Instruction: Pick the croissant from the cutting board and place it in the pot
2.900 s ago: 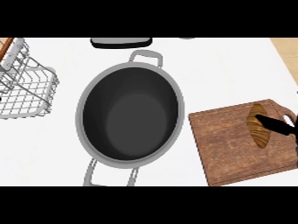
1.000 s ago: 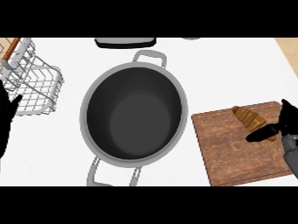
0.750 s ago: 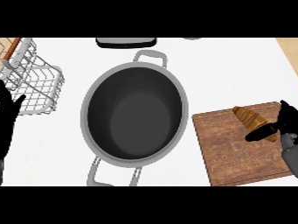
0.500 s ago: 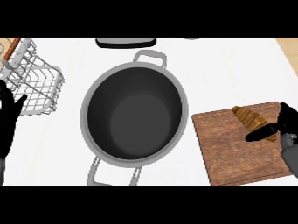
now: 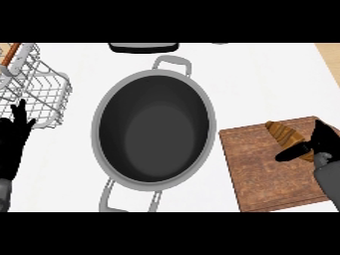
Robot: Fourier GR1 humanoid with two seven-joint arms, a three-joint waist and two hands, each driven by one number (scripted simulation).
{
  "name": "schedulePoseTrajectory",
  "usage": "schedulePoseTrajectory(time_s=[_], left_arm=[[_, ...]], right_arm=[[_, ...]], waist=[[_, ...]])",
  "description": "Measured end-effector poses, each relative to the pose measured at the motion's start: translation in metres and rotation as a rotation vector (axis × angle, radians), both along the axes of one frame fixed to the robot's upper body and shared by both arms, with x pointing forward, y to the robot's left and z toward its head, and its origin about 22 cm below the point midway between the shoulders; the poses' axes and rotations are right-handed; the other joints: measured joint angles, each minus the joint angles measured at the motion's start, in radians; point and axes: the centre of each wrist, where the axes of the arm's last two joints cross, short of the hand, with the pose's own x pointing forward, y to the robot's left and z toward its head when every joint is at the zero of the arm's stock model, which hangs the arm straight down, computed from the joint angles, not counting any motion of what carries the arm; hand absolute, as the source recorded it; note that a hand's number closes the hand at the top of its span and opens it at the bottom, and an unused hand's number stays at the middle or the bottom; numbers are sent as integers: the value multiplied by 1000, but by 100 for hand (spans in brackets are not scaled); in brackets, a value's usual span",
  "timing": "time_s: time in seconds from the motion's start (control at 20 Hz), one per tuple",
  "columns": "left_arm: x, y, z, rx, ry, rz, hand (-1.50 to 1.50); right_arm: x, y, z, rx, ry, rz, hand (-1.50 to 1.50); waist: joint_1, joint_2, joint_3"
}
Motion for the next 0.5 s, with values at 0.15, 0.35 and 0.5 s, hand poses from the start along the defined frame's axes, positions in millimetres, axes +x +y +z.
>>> schedulePoseTrajectory(time_s=[0.15,0.35,0.5], left_arm=[[4,8,-14,-4,46,34,0],[7,6,-23,-11,69,44,0],[7,8,-20,-15,75,50,0]], right_arm=[[2,-8,-4,11,-2,-10,150],[5,-8,-12,-58,-25,14,150],[5,-11,-12,-111,-34,40,150]], waist=[[1,1,-6],[4,-1,-14],[6,-2,-14]])
